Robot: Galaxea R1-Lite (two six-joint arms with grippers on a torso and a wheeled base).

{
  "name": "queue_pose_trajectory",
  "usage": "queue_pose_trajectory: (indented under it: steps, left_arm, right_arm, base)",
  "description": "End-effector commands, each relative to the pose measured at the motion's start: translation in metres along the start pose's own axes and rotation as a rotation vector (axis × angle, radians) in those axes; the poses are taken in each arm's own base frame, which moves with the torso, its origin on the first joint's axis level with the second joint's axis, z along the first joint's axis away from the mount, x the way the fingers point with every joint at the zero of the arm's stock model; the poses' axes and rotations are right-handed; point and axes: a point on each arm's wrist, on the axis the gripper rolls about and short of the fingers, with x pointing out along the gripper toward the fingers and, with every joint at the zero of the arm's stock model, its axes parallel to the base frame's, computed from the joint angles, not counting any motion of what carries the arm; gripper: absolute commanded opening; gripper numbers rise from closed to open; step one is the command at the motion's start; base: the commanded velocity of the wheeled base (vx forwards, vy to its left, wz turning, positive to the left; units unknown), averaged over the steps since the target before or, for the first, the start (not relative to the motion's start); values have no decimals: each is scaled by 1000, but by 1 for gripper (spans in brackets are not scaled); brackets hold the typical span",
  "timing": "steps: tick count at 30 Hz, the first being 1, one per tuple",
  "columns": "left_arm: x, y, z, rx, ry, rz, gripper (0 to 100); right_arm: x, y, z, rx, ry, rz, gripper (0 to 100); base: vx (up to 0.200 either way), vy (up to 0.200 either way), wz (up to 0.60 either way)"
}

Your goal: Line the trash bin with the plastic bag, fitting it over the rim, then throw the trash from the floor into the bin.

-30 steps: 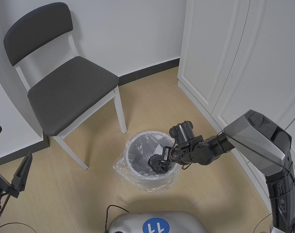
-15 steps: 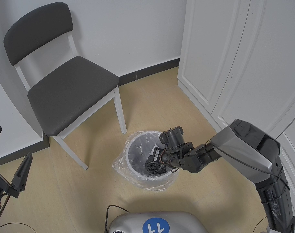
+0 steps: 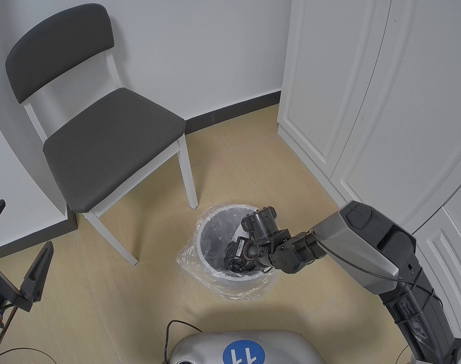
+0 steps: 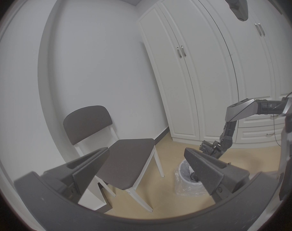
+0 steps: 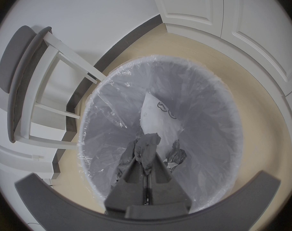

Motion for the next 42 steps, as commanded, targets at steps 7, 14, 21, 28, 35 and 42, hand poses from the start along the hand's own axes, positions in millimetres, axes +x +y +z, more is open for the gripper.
queue_pose_trajectory:
  steps: [7, 14, 21, 28, 35, 42]
  left_arm:
    - [0, -1, -2, 4, 5, -11, 100]
    - [0, 0, -1, 4, 1, -9, 100]
    - [0, 0, -1, 3, -3, -9, 100]
    - [0, 0, -1, 3, -3, -9, 100]
    - [0, 0, -2, 4, 1, -11, 100]
    - [0, -1, -2, 6, 5, -13, 100]
  right_arm:
    - [-19, 10, 14, 12, -19, 22, 0]
    - [-57, 24, 39, 36, -1, 33, 0]
    - [-76, 44, 57, 161, 120, 38, 0]
    - [-78, 53, 65, 234, 169, 41, 0]
    - [-55, 53, 49, 231, 201, 16, 0]
    - [-36, 37, 29, 229, 267, -65, 0]
  base:
    - [0, 0, 0]
    - [0, 0, 0]
    - [0, 0, 0]
    - [0, 0, 0]
    - [0, 0, 0]
    - [0, 0, 0]
